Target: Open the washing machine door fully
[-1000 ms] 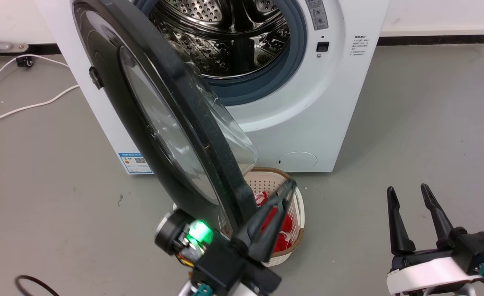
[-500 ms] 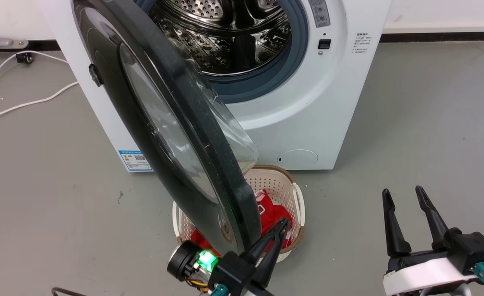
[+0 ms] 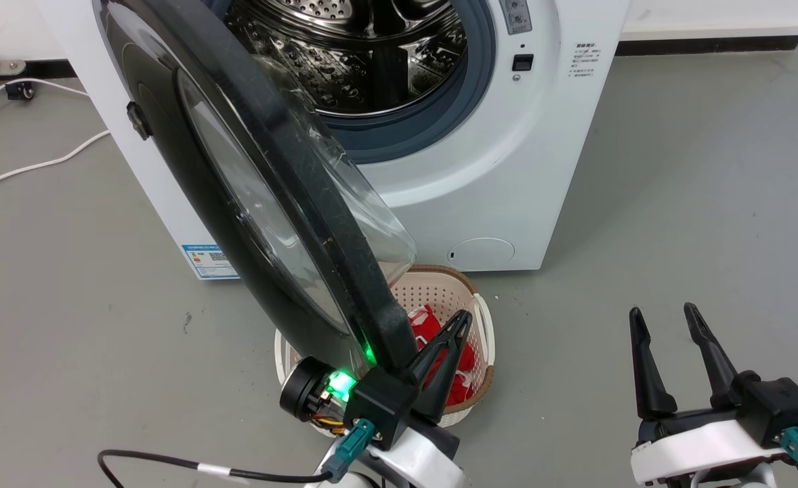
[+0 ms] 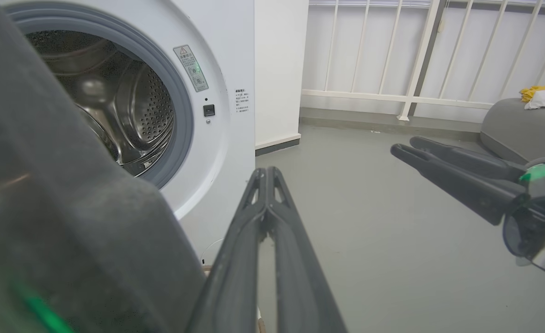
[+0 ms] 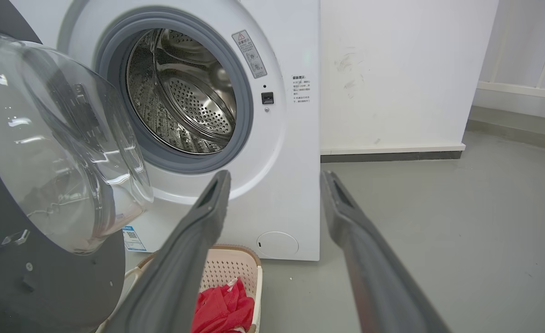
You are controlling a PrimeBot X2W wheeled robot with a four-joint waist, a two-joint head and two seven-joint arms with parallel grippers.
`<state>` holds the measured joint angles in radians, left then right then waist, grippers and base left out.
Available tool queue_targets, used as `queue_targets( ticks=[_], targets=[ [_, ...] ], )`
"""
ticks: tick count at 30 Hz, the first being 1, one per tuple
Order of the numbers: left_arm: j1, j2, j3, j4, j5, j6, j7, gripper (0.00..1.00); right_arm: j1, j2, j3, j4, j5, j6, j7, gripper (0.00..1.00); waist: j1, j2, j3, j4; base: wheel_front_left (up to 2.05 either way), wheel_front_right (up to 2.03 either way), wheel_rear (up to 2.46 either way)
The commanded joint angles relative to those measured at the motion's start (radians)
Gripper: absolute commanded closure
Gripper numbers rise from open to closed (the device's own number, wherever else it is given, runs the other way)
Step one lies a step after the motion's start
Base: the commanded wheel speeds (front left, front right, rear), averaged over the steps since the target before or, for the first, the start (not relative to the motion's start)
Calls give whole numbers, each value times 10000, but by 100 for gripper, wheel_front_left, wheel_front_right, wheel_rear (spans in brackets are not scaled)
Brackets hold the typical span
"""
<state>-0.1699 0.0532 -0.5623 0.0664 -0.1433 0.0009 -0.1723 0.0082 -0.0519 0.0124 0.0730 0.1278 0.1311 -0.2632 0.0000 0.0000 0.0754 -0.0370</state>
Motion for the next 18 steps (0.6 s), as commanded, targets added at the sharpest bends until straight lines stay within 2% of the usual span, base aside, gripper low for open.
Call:
queue_targets(
  ticks=[1,10,18],
  targets=[
    [-150,-6,-5,144,-81,75,-88,100,-143,33,13,40,21,-7,-19,0,0,0,9,1,0,0,0],
    [-477,56,25,885,-408,484,-240,100,-137,33,58,105,109,-7,-19,0,0,0,68,26,0,0,0],
    [-41,233,73,646,-442,778,-304,100,-90,33,67,144,174,-7,-19,0,0,0,15,108,0,0,0]
  ],
)
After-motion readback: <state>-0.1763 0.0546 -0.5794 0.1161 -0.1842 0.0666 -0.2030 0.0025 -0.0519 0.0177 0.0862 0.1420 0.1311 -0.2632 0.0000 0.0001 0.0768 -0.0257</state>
